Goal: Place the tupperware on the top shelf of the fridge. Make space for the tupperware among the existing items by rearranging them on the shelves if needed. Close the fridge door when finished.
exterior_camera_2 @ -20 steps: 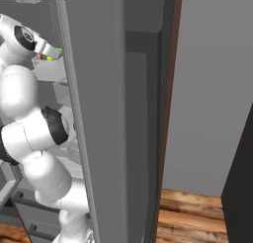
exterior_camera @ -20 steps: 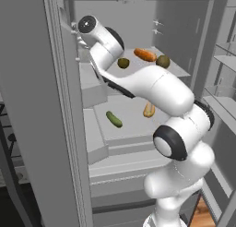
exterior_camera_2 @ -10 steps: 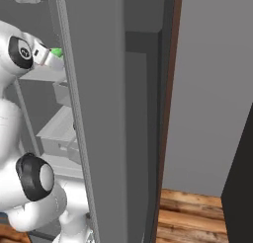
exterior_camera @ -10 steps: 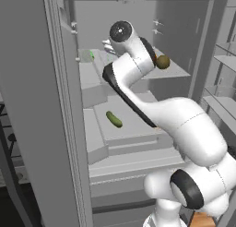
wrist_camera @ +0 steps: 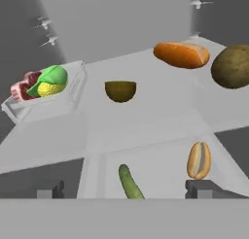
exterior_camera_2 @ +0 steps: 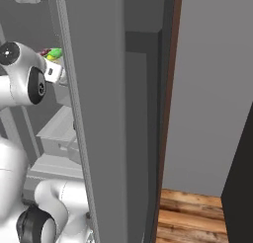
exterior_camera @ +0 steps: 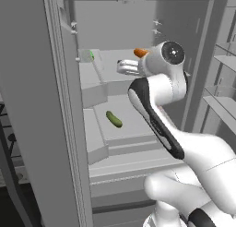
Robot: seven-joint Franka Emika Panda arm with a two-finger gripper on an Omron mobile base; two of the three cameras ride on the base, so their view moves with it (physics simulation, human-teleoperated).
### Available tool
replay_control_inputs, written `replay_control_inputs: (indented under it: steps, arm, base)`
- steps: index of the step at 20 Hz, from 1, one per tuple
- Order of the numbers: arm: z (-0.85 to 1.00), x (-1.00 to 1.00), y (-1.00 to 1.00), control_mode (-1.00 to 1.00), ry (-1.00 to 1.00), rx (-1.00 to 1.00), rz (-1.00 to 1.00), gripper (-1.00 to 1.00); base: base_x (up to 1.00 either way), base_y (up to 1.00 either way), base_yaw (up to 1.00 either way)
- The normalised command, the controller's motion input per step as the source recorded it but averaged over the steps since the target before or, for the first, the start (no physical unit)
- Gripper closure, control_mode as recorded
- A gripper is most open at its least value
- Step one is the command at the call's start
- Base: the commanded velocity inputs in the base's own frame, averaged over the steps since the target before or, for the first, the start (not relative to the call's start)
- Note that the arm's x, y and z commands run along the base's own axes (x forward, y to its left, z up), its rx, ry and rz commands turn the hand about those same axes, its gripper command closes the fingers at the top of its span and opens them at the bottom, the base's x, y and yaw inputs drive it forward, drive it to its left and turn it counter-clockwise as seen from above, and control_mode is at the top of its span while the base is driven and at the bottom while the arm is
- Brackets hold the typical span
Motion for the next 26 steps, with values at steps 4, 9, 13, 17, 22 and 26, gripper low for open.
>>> replay_control_inputs:
  steps: [4,9,13,17,22,26]
  arm:
    - [0.04,-0.33,0.04,-1.00,0.26,-0.04,0.23,-1.00]
    - [0.01,0.02,0.07,-1.00,0.06,-0.07,-0.04,-1.00]
    - [0.00,0.02,0.00,1.00,0.00,-0.01,-0.02,-1.00]
    - [0.00,0.00,0.00,1.00,0.00,0.00,0.00,-1.00]
    - [0.00,0.00,0.00,1.00,0.00,0.00,0.00,-1.00]
    - [0.00,0.00,0.00,1.00,0.00,0.00,0.00,-1.00]
  base:
    - [0.00,0.00,0.00]
    - [0.00,0.00,0.00]
    - [-0.06,0.03,-0.03]
    - [-0.72,0.38,-0.01]
    - [-0.79,0.51,0.00]
    - [-0.25,0.35,0.00]
